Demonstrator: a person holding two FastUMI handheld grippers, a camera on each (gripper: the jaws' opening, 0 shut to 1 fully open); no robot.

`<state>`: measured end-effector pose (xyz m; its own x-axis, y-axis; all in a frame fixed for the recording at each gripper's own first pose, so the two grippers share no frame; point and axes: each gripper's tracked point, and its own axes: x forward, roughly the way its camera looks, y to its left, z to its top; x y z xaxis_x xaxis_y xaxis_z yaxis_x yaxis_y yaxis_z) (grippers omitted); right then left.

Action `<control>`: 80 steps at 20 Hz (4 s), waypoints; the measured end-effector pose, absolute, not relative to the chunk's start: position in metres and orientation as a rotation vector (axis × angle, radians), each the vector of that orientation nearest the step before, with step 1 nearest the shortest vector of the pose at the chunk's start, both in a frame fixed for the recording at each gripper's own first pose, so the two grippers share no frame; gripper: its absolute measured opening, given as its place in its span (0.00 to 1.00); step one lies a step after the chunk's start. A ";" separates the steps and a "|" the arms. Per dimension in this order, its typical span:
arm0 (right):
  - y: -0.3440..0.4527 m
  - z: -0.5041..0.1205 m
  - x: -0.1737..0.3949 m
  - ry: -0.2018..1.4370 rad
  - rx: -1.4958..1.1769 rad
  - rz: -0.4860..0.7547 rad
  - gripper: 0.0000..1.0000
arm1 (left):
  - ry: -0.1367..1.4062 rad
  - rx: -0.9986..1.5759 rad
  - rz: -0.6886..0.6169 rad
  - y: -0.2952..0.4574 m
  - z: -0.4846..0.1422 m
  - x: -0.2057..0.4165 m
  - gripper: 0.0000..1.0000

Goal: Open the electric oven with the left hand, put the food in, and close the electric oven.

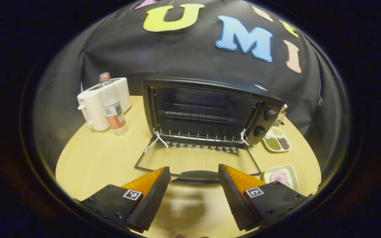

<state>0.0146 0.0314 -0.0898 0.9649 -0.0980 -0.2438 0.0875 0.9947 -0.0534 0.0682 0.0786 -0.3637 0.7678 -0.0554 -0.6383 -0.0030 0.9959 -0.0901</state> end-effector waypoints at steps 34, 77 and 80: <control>-0.013 -0.417 0.016 1.206 0.029 0.033 0.41 | 0.288 -0.143 0.109 0.119 -0.154 0.035 1.00; 0.217 -0.305 0.061 0.852 1.343 -0.227 0.00 | 0.208 -0.078 0.091 0.260 -0.132 0.036 1.00; 0.233 -0.305 0.090 0.787 1.359 -0.296 0.00 | 0.215 -0.092 0.099 0.279 -0.135 0.030 1.00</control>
